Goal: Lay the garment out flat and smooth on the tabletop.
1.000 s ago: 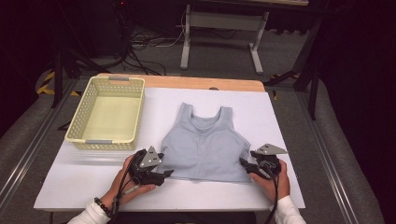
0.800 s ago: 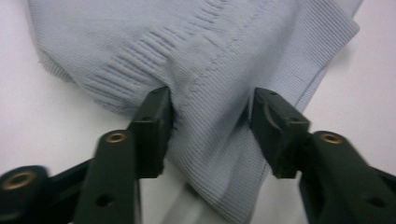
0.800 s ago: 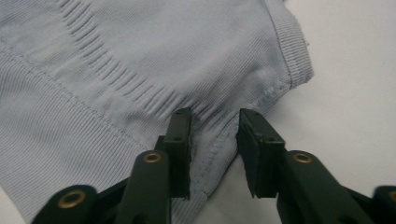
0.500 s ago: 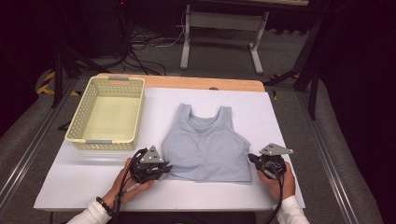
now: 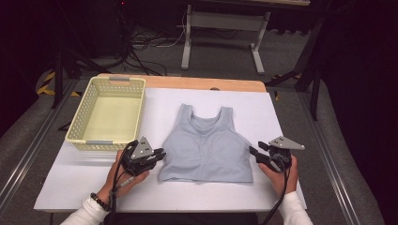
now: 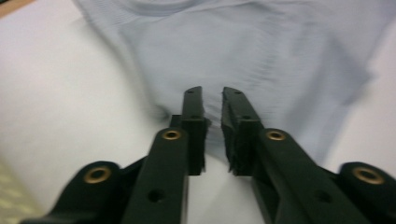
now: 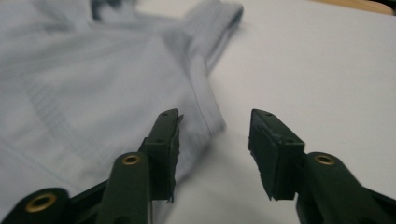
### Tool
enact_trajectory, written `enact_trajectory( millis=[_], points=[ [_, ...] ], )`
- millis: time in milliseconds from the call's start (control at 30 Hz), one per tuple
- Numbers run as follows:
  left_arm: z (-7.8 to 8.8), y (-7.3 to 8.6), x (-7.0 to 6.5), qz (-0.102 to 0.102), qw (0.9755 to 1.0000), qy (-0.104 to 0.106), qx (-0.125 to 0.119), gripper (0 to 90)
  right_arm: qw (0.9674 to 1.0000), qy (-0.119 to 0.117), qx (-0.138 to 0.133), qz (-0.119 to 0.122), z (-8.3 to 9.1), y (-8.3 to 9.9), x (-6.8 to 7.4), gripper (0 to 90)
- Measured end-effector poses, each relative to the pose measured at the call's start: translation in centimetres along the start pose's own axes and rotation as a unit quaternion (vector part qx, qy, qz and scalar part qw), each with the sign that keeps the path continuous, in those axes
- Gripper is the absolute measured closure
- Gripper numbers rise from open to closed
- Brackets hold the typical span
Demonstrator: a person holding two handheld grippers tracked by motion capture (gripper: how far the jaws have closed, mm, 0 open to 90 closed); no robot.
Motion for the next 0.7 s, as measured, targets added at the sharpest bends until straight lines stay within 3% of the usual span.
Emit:
enact_trajectory(
  millis=[33,100,133,167,267,300,333,400,433,467,533,700],
  points=[
    [-0.3,-0.1,0.1,0.000,1.0000,-0.006,-0.001,73.8,1.0000,-0.006,-0.005,-0.006,-0.3,-0.3,0.0,50.5],
    [-1.3,-0.1,0.4,-0.002,0.9998,-0.021,0.002,70.2,1.0000,-0.006,0.002,0.004,-1.2,-0.6,0.1,48.5],
    [-1.8,-0.1,0.5,0.000,0.9998,-0.018,0.006,70.0,0.9999,-0.002,0.007,0.011,-1.8,-0.7,0.2,47.7],
    [-2.4,0.0,0.6,0.004,0.9998,-0.015,0.009,66.9,0.9993,-0.005,0.030,0.019,-3.2,-0.6,0.1,44.1],
    [-3.9,0.4,0.9,0.011,0.9997,-0.006,0.021,65.3,0.9983,-0.007,0.053,0.022,-4.5,-0.2,0.1,43.9],
    [-4.2,0.4,0.9,0.012,0.9997,0.000,0.021,65.2,0.9969,-0.022,0.072,0.023,-5.2,0.2,0.0,54.2],
    [-4.5,0.4,0.8,0.017,0.9996,0.006,0.021,65.2,0.9969,-0.022,0.072,0.023,-5.2,0.2,0.0,54.2],
    [-5.0,0.4,0.6,0.016,0.9994,0.018,0.024,67.6,0.9953,-0.030,0.086,0.034,-5.3,0.4,0.1,64.0],
    [-5.1,0.4,0.5,0.012,0.9995,0.018,0.024,69.8,0.9947,-0.032,0.091,0.034,-5.2,0.6,0.1,74.7],
    [-5.1,0.3,0.4,0.010,0.9995,0.017,0.023,73.8,0.9949,-0.030,0.088,0.039,-5.0,0.6,0.0,79.5],
    [-4.7,0.0,0.5,0.013,0.9997,0.017,0.011,73.9,0.9949,-0.030,0.086,0.043,-4.8,0.5,0.0,81.7],
    [-3.2,-0.9,1.0,0.015,0.9997,-0.003,-0.019,71.4,0.9971,0.006,0.060,0.047,-3.6,-0.1,-0.9,83.1]
  ],
)
Point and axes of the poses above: each handheld gripper's, and its own axes: z roughly backward along the jaws, y roughly out of its underside, x roughly to its left, the point moved 4 cm from there along -z, roughly forward along the jaws, and after that the axes turned 10 degrees about -x, right-handed, at the moved point
